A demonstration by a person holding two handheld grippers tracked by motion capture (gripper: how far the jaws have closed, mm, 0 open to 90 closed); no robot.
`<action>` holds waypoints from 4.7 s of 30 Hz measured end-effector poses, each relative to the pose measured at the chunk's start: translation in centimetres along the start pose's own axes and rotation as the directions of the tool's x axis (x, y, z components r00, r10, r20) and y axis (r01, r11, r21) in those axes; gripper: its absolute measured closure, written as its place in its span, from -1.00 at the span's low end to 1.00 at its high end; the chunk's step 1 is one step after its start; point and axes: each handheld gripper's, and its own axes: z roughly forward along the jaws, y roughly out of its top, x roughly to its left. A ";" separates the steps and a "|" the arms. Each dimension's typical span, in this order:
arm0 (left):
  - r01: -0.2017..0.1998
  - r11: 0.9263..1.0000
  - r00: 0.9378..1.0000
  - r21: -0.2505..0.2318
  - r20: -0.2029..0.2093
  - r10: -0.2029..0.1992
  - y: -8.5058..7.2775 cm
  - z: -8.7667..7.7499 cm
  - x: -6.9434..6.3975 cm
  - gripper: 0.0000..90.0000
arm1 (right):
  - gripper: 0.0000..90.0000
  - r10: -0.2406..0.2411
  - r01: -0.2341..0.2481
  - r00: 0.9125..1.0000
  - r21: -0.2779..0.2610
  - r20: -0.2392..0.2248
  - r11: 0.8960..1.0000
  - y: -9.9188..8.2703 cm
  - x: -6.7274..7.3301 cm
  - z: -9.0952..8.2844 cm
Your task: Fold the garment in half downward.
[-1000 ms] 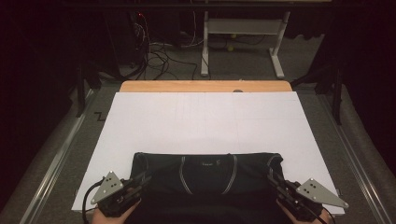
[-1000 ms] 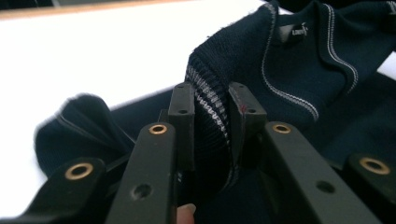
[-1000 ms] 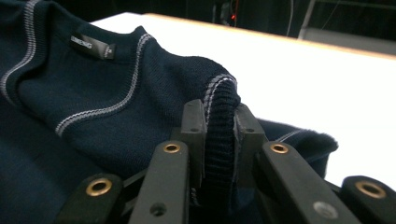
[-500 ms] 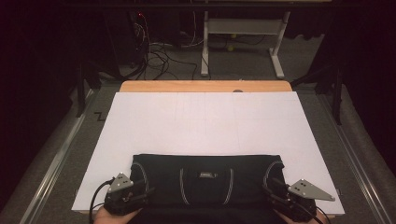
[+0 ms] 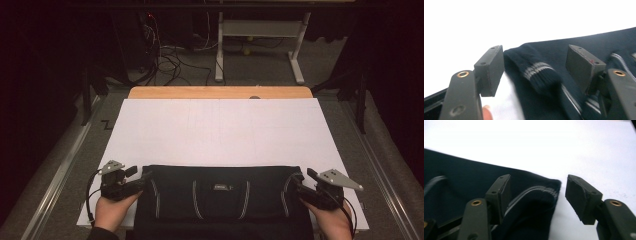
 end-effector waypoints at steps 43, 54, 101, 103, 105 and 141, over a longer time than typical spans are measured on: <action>-0.253 0.960 0.967 -0.118 -0.064 0.247 3.3 0.3 -2.6 0.60 | 0.76 -0.075 0.073 0.997 -0.053 -0.032 0.996 3.1 -0.2 2.4; -0.206 0.969 0.975 -0.138 -0.109 0.192 7.5 3.0 -0.9 0.60 | 0.76 -0.029 0.031 0.999 -0.109 0.018 0.994 6.3 -1.8 5.9; -0.135 0.991 0.990 0.000 0.031 0.135 5.7 6.9 -2.2 -0.30 | -0.03 -0.011 0.012 0.993 0.007 -0.117 1.000 5.1 -1.1 7.6; -0.124 0.992 0.992 0.037 0.026 0.123 5.6 7.5 -2.5 -0.30 | 0.04 -0.040 0.043 0.995 0.033 -0.094 0.999 4.8 -0.3 7.8; -0.131 0.989 0.991 0.066 0.010 0.131 5.3 7.9 -2.5 -0.20 | 0.05 -0.050 0.056 0.994 0.063 -0.098 0.996 4.4 0.2 8.3; -0.242 0.967 0.967 -0.074 0.057 0.247 2.0 2.3 -4.7 0.54 | 0.79 -0.119 0.116 0.982 -0.030 -0.144 0.993 2.5 1.6 3.2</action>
